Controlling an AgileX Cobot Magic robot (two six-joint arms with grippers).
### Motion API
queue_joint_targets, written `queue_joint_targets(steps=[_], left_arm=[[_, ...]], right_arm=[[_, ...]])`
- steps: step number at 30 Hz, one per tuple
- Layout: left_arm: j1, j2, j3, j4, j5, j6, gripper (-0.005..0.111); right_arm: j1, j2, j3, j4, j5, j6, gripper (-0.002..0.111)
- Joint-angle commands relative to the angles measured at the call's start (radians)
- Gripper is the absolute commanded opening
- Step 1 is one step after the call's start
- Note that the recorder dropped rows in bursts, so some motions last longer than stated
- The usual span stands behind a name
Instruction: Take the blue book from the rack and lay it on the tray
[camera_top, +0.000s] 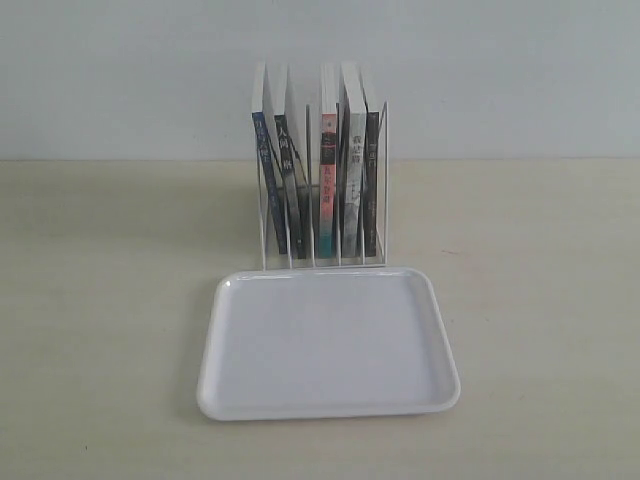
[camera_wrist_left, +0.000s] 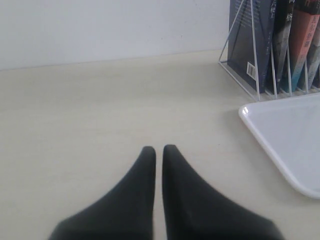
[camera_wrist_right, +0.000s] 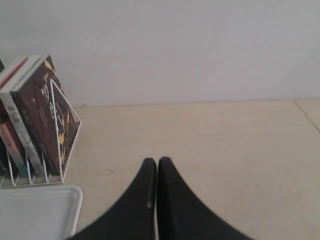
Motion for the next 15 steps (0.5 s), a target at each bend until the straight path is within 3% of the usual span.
queue_joint_targets(steps=[1,15], left_arm=[[0.000,-0.003,-0.003,0.001,-0.015,-0.007,0.005],[0.000,-0.003,-0.003,0.001,-0.015,-0.007,0.005]], right_arm=[[0.001,0.073,-0.015,0.003,-0.048,-0.009,0.000],[0.001,0.114,-0.015,0.009,-0.143,0.000,0.000]])
